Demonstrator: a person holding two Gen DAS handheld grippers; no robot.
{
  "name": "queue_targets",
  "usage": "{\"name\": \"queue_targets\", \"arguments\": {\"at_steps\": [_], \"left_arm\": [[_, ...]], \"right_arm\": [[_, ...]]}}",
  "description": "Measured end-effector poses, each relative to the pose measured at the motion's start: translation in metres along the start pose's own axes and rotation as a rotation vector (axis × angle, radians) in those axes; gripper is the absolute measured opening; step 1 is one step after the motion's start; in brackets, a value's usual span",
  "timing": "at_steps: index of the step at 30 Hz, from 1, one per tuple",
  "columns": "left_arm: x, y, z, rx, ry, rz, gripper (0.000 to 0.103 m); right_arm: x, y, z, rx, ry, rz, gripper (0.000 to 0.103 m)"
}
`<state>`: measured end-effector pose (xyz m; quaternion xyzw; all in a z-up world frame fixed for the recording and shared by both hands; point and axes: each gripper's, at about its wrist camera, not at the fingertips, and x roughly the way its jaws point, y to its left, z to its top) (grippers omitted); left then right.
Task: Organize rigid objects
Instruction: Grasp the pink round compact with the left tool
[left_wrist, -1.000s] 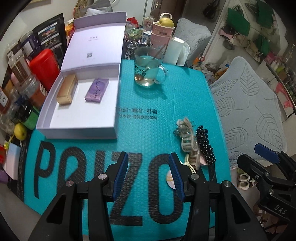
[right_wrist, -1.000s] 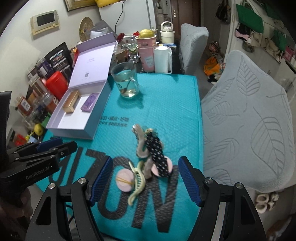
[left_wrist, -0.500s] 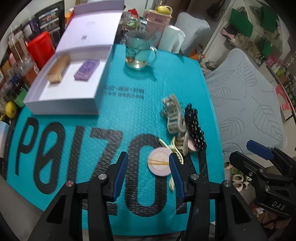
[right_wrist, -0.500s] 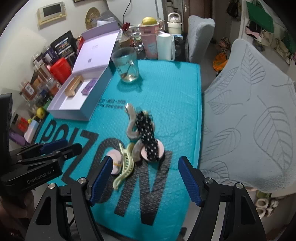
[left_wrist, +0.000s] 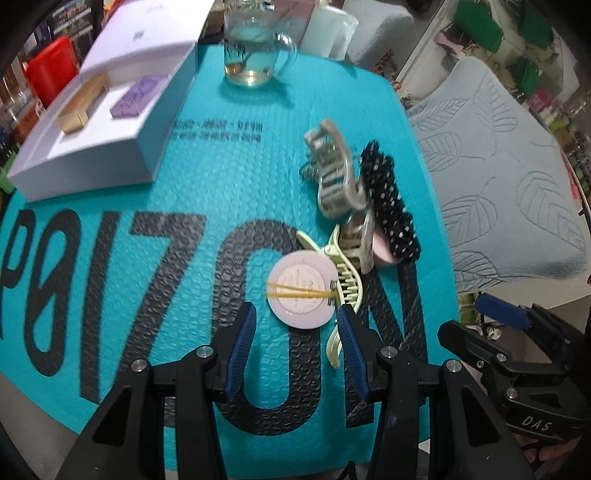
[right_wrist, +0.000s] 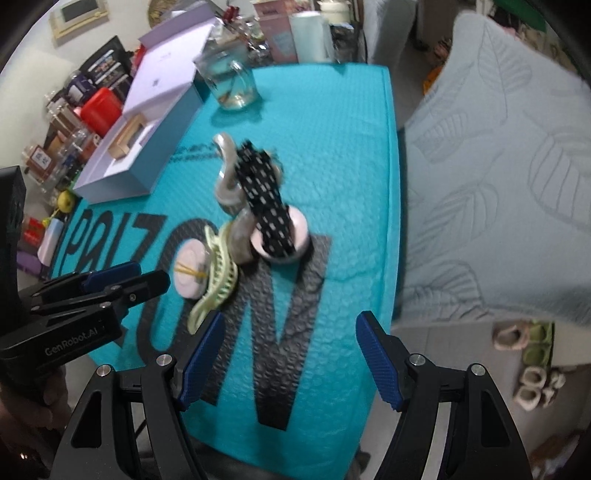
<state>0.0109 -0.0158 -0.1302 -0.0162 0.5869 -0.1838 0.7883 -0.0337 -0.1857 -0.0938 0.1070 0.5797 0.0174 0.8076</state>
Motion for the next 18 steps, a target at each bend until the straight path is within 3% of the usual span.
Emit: {"name": "queue_targets", "arguments": {"at_steps": [8,18], "left_arm": [[0.018,0.004,0.005,0.001,0.0,-0.099,0.045],[0.027,0.002,0.007,0.045,-0.037,-0.047,0.045]], "right_arm": [[0.015,-0.007,-0.011,0.052,0.04,-0.001,0.074],[0.026,-0.007,-0.006,0.07,0.05,-0.016,0.074]]}}
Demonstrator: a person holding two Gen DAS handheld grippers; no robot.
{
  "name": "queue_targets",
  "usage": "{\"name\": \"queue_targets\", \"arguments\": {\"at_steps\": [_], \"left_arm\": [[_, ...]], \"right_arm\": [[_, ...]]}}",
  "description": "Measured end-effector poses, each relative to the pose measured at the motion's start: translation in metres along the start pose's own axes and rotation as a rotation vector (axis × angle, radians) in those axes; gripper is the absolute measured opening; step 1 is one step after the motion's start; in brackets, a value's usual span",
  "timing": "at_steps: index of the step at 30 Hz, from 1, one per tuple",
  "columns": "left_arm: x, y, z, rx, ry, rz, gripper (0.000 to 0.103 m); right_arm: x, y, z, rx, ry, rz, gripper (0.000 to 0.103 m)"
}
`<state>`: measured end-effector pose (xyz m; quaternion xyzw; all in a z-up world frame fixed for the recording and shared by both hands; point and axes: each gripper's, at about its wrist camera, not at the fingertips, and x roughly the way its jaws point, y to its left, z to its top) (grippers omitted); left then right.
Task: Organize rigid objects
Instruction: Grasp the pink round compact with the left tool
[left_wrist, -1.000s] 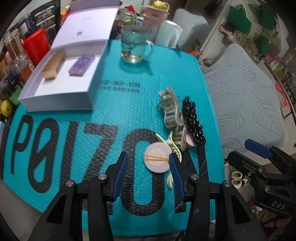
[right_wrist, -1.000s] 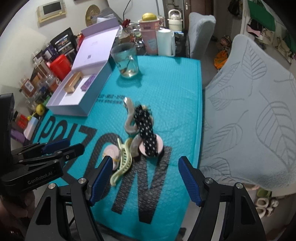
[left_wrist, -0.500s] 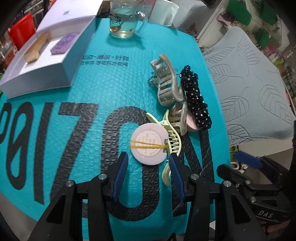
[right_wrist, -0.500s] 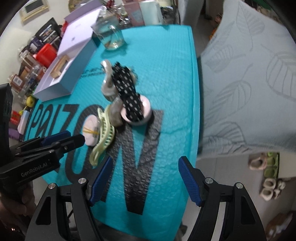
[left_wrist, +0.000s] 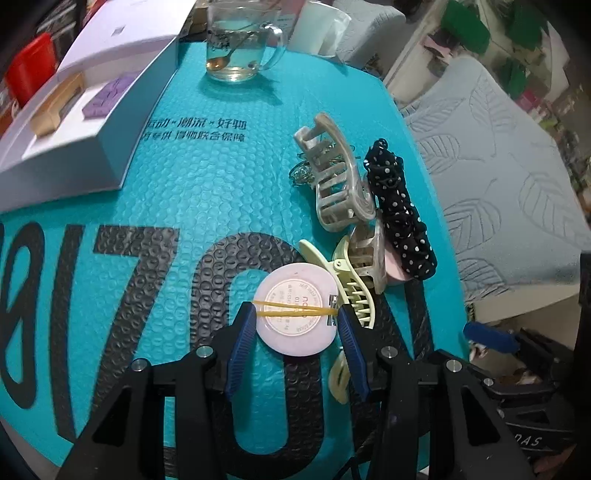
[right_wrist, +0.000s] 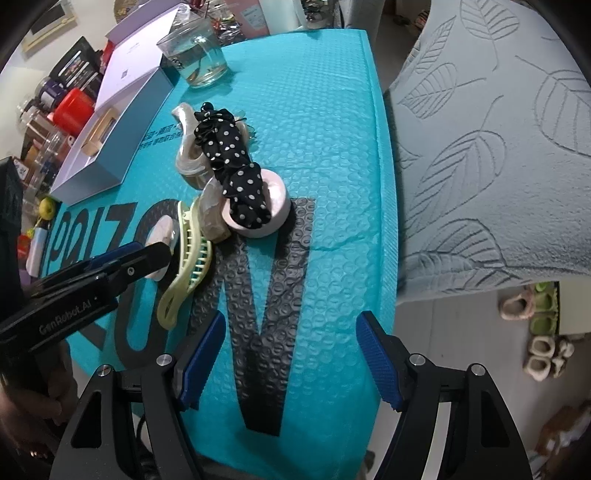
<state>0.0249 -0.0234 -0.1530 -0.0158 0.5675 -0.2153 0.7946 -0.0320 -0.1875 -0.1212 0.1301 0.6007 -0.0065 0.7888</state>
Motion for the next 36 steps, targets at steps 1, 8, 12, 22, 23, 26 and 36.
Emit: {"name": "queue_targets", "arguments": {"at_steps": [1,8,12,22,23,26,36], "left_arm": [[0.0,-0.001,0.0,0.013,0.006,0.004,0.045],[0.015,0.0,0.007,0.081,0.08,0.0,0.052],[0.02,-0.004,0.014,0.153,0.075,0.021,0.059],[0.028,-0.009,0.024,0.205,0.065,0.03,0.06],[0.027,-0.009,0.024,0.201,0.064,0.032,0.06],[0.026,-0.007,0.021,0.198,0.063,0.035,0.06],[0.012,0.003,0.007,0.211,0.04,0.067,0.049]], "right_arm": [[0.001,0.002,0.001,-0.005,0.001,0.002,0.074],[0.006,0.017,0.011,-0.039,0.003,0.027,0.074],[0.01,0.023,0.016,-0.044,0.007,0.027,0.074],[0.018,0.024,0.023,-0.031,0.024,0.021,0.074],[0.017,0.023,0.023,-0.027,0.018,0.019,0.074],[0.018,0.022,0.025,-0.02,0.023,0.017,0.074],[0.022,0.028,0.028,-0.022,0.033,0.052,0.074]]}}
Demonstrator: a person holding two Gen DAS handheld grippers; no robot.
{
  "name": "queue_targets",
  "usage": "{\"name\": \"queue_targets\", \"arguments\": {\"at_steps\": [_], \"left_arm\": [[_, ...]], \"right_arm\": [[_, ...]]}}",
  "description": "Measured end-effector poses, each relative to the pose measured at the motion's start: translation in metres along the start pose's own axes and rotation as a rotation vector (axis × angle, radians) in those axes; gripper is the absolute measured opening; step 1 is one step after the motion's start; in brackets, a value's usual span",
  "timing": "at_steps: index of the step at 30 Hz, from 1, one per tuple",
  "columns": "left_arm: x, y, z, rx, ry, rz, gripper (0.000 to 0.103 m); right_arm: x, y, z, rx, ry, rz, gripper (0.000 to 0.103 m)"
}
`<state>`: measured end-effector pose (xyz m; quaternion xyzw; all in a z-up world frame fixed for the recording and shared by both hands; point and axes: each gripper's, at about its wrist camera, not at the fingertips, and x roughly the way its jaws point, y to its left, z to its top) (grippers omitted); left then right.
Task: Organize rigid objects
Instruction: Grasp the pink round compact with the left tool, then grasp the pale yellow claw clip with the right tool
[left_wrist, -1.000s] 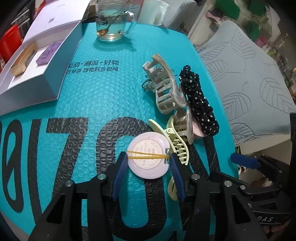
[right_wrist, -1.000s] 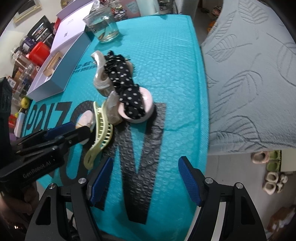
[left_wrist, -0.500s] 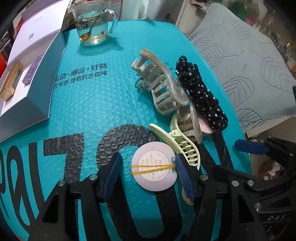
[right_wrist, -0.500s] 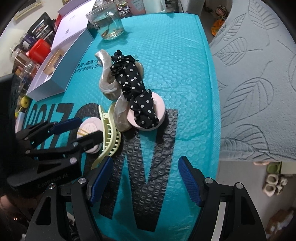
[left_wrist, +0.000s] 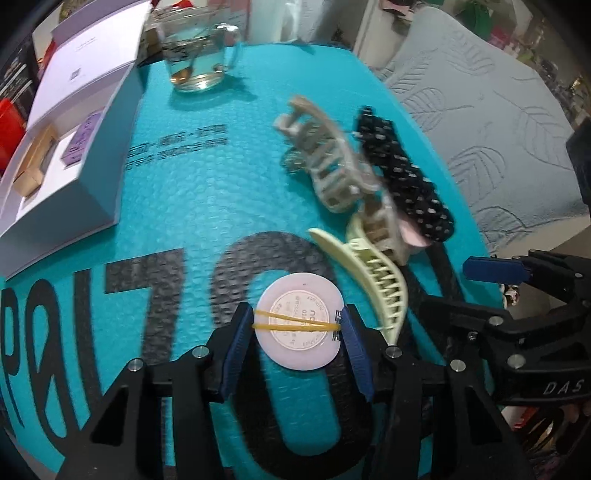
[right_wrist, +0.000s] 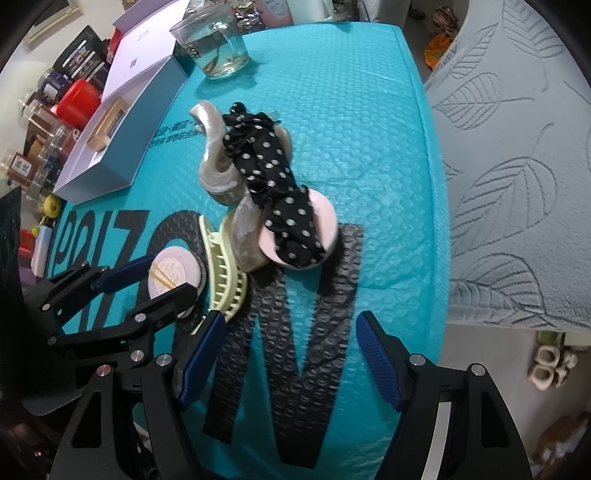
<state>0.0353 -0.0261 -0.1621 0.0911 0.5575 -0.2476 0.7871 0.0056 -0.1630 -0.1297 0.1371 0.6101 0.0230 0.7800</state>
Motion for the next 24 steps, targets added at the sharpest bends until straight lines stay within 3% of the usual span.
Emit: {"name": "queue_targets", "arguments": {"at_steps": [7,12,15,17,20,22,24], "left_arm": [[-0.01,0.051,0.003,-0.088,-0.01,0.07,0.046],[-0.02,0.074,-0.001,-0.13,-0.05,0.05,0.046],[-0.017,0.079,-0.003,-0.141,-0.025,0.028,0.046],[-0.014,0.08,-0.003,-0.147,0.005,-0.032,0.046],[-0.015,0.072,-0.003,-0.144,0.003,-0.087,0.046],[-0.013,0.066,-0.002,-0.127,0.003,-0.062,0.046],[-0.008,0.061,0.0,-0.103,0.011,-0.038,0.046]], "right_arm": [[0.008,0.019,0.004,-0.017,0.0,0.057,0.072],[0.017,0.037,0.004,-0.063,0.001,0.07,0.064],[0.023,0.045,0.005,-0.084,-0.006,0.048,0.06],[0.023,0.048,0.006,-0.1,-0.026,0.021,0.058],[0.025,0.053,0.006,-0.125,-0.038,-0.014,0.047],[0.026,0.055,0.007,-0.145,-0.04,-0.035,0.033],[0.025,0.054,0.007,-0.151,-0.039,-0.034,0.033]]}}
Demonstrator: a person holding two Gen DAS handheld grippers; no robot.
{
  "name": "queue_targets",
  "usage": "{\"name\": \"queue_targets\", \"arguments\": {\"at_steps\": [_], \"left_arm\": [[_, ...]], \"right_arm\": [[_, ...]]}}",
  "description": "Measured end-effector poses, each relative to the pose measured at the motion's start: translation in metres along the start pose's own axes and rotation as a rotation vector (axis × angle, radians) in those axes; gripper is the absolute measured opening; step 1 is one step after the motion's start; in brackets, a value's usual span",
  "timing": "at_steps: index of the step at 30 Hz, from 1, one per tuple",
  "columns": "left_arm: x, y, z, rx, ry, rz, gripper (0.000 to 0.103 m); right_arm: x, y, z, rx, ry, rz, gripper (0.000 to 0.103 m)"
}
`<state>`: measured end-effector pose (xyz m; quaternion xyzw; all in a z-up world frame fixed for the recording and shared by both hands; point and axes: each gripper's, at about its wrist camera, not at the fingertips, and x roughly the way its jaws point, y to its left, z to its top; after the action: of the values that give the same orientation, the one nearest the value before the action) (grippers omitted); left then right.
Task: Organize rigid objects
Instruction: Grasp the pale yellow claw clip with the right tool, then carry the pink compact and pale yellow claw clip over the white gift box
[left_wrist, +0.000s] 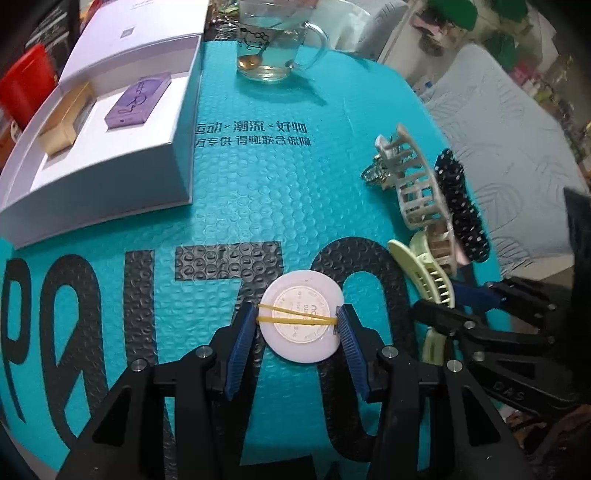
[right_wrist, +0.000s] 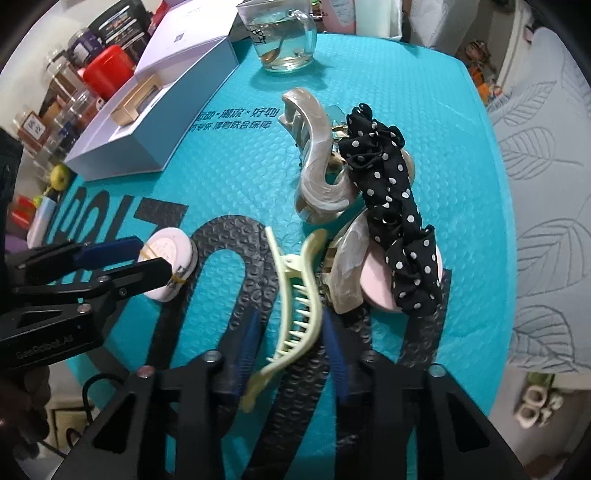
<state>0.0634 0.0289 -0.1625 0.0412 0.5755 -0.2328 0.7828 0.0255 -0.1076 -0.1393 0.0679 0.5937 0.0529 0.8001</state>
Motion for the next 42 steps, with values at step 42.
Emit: {"name": "queue_targets", "arguments": {"at_steps": [42], "left_arm": [[-0.054,0.001,-0.02,0.14,-0.019,0.115,0.051]], "right_arm": [[-0.057,0.033,-0.018,0.042,-0.055,0.041,0.021]]}}
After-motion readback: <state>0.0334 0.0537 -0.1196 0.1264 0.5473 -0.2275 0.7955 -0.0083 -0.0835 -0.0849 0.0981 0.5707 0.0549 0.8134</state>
